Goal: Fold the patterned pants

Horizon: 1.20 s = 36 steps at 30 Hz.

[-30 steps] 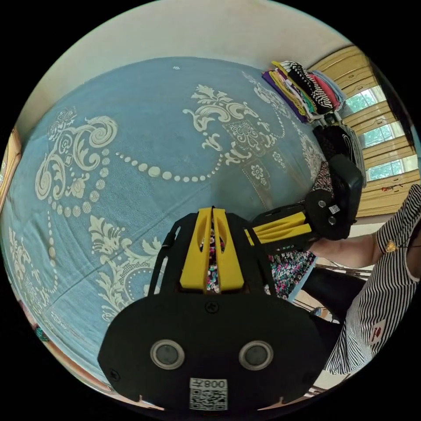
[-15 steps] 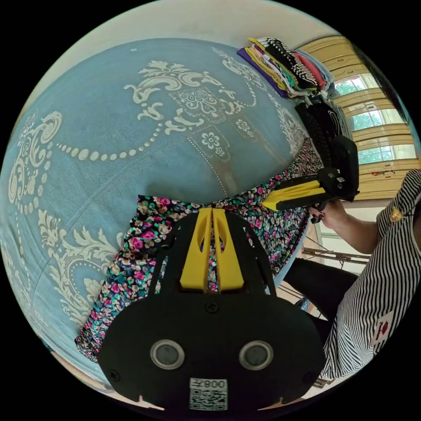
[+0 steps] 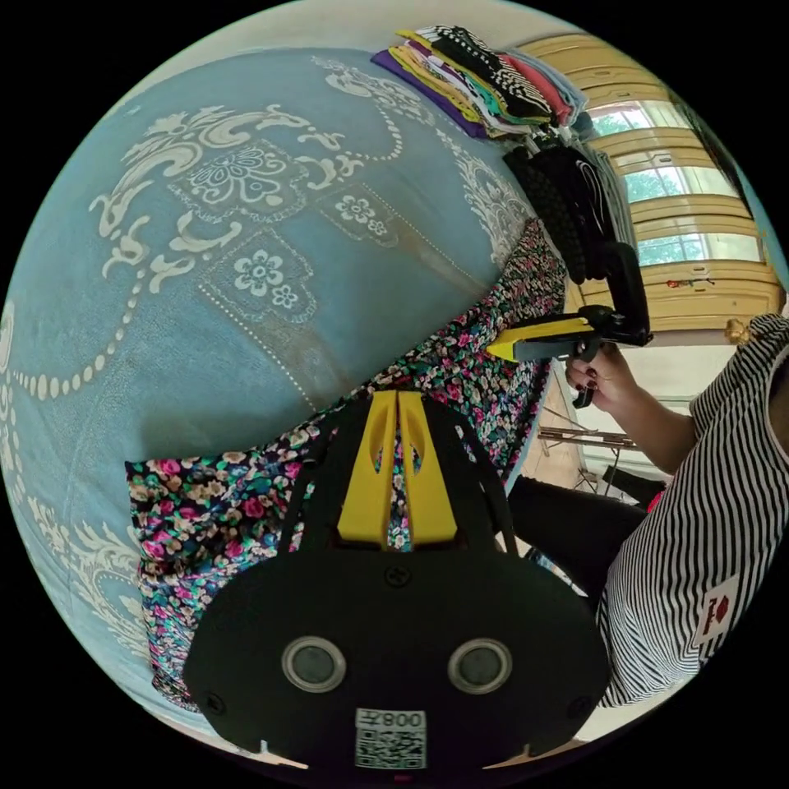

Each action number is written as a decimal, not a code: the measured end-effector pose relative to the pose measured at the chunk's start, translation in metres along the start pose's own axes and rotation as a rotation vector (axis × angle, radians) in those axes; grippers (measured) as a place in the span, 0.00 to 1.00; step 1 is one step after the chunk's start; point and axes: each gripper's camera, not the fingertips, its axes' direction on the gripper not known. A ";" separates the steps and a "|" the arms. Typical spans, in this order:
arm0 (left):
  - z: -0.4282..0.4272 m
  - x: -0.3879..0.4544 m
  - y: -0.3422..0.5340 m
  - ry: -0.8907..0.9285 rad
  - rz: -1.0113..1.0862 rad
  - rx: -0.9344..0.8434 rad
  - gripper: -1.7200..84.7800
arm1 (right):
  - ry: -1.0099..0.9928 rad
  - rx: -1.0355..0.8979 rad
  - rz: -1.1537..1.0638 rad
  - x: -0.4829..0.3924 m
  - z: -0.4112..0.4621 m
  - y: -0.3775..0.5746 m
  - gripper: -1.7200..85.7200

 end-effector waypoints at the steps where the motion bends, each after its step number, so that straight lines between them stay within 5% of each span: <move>1: -0.002 0.008 -0.007 -0.007 0.008 0.017 0.02 | 0.017 0.020 -0.003 0.001 -0.002 0.003 0.02; 9: 0.035 0.064 -0.095 0.037 0.161 -0.076 0.02 | 0.151 0.157 0.192 0.066 -0.013 0.061 0.02; 13: 0.044 0.074 -0.123 0.091 0.124 -0.082 0.02 | -0.014 0.207 0.263 0.098 -0.011 0.079 0.02; 22: 0.085 0.150 -0.251 0.280 0.403 -0.063 0.10 | 0.099 0.611 0.599 0.183 -0.064 0.170 0.09; 36: 0.177 0.255 -0.408 0.147 0.689 -0.148 0.10 | 0.239 0.716 0.645 0.234 -0.054 0.186 0.10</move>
